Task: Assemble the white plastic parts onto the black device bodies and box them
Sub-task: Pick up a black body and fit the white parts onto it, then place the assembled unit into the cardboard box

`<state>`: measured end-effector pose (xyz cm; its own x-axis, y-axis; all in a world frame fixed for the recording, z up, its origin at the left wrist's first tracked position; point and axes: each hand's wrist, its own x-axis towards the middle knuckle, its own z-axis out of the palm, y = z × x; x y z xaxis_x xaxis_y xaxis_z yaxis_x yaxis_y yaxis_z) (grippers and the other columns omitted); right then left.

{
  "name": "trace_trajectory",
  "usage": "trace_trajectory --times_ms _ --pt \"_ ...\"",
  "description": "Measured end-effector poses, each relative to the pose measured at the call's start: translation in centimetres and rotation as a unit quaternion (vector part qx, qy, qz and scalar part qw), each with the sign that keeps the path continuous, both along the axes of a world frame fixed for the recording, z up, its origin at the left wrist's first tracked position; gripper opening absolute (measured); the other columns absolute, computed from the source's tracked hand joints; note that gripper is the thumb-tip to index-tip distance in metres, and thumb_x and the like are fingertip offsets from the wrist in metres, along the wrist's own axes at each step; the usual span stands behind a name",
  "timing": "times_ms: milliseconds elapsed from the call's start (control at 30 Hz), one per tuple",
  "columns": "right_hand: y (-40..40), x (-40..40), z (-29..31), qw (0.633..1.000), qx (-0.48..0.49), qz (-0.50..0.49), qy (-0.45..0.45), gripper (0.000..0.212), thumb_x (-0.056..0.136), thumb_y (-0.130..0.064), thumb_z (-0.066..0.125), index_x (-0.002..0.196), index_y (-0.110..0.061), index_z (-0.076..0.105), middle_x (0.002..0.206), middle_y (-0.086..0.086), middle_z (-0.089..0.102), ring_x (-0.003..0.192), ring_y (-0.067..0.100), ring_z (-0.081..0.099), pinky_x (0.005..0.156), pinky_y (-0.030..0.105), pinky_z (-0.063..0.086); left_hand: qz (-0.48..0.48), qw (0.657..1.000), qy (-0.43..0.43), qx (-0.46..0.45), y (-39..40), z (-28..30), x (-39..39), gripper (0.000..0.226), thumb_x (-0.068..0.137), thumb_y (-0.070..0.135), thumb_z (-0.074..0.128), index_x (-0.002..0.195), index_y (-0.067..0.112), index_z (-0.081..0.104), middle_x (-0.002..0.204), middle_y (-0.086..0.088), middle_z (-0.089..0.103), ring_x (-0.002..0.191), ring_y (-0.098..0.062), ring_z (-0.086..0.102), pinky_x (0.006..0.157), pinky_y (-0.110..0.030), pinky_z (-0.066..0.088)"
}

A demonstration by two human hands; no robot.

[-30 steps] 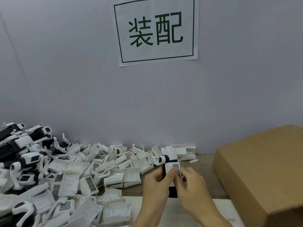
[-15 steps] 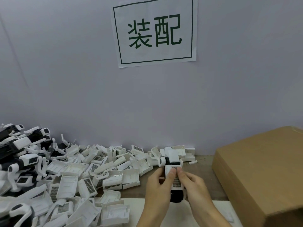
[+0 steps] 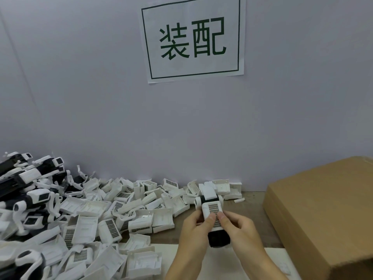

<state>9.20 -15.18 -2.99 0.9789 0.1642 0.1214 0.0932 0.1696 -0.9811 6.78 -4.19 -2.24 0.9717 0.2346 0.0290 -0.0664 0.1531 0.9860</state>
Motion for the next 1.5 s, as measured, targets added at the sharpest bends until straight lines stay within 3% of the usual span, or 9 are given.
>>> trace_trajectory --times_ms 167,367,500,600,833,967,1267,1400,1500 --pt "0.2 0.1 -0.1 0.998 -0.041 -0.033 -0.038 0.027 0.099 -0.005 0.057 0.093 -0.021 0.077 0.083 -0.002 0.079 0.078 0.01 0.075 0.062 0.016 0.054 0.051 0.993 -0.03 0.102 -0.5 0.0 -0.1 0.023 0.099 0.008 0.06 0.098 0.027 0.073 0.083 0.008 0.076 0.081 0.001 0.07 0.067 -0.013 0.051" --pt "0.3 -0.1 0.0 0.998 -0.004 -0.04 -0.046 0.031 0.099 -0.012 0.058 0.086 -0.027 0.08 0.089 0.0 0.079 0.085 0.015 0.076 0.067 0.021 0.057 -0.007 0.994 -0.069 0.084 0.7 0.2 -0.2 0.017 0.094 0.015 0.069 0.107 0.022 0.076 0.098 0.0 0.078 0.097 -0.015 0.072 0.085 -0.031 0.058" --pt "0.2 0.0 0.0 0.998 0.0 -0.058 -0.036 0.024 0.099 -0.016 0.059 0.091 -0.028 0.078 0.089 -0.002 0.079 0.085 0.013 0.076 0.073 0.033 0.061 -0.019 0.986 -0.061 0.155 0.7 0.0 -0.3 0.02 0.092 0.015 0.071 0.104 0.032 0.071 0.095 0.014 0.077 0.096 -0.002 0.07 0.079 -0.013 0.051" --pt "0.3 -0.2 0.1 0.996 -0.023 -0.063 -0.058 0.02 0.098 -0.014 0.06 0.097 -0.023 0.077 0.086 -0.005 0.079 0.082 0.008 0.075 0.064 0.018 0.057 0.009 0.987 -0.043 0.157 0.7 0.1 -0.2 0.023 0.092 0.011 0.071 0.097 0.033 0.069 0.09 0.01 0.077 0.09 -0.002 0.07 0.072 -0.01 0.05" --pt "0.4 -0.2 0.3 0.996 -0.041 -0.049 -0.067 0.018 0.097 -0.019 0.06 0.096 -0.024 0.077 0.086 -0.004 0.079 0.082 0.011 0.075 0.065 0.029 0.062 0.0 1.0 0.011 0.021 1.2 0.5 -0.1 0.018 0.09 0.006 0.071 0.105 0.015 0.074 0.097 -0.007 0.078 0.094 -0.025 0.074 0.091 -0.051 0.058" --pt "0.3 -0.4 0.7 0.999 -0.007 -0.035 -0.032 0.022 0.099 -0.018 0.057 0.092 -0.017 0.078 0.08 0.004 0.078 0.073 0.016 0.075 0.052 0.026 0.057 -0.016 0.997 0.039 -0.06 1.4 0.8 -0.3 0.017 0.097 0.018 0.063 0.1 0.012 0.078 0.094 -0.012 0.078 0.085 -0.025 0.076 0.078 -0.051 0.062" --pt "1.3 -0.9 0.0 0.931 -0.31 -0.061 -0.184 0.022 0.089 -0.044 0.067 0.107 -0.05 0.055 0.099 -0.017 0.063 0.093 -0.006 0.059 0.074 0.014 0.05 0.145 0.989 -0.032 0.021 1.7 0.4 0.1 0.026 0.092 0.023 0.07 0.071 0.009 0.077 0.069 -0.007 0.075 0.066 -0.021 0.072 0.059 -0.032 0.057" --pt "-0.3 -0.4 0.6 0.957 -0.27 -0.063 -0.086 0.002 0.092 -0.036 0.065 0.094 -0.037 0.065 0.078 -0.015 0.072 0.072 0.0 0.066 0.064 0.018 0.054 0.106 0.992 -0.058 0.027 1.3 0.1 0.2 0.036 0.101 0.019 0.056 0.073 0.02 0.079 0.077 -0.005 0.077 0.071 -0.025 0.073 0.058 -0.038 0.057" --pt "-2.6 0.4 1.5 0.951 -0.3 -0.015 0.07 0.037 0.094 -0.046 0.057 0.07 -0.018 0.065 0.067 -0.006 0.064 0.064 0.012 0.057 0.064 0.028 0.041 0.196 0.974 -0.099 0.053 1.6 -0.6 0.6 0.036 0.102 0.006 0.051 0.078 0.022 0.074 0.075 -0.001 0.073 0.078 -0.022 0.067 0.069 -0.04 0.052"
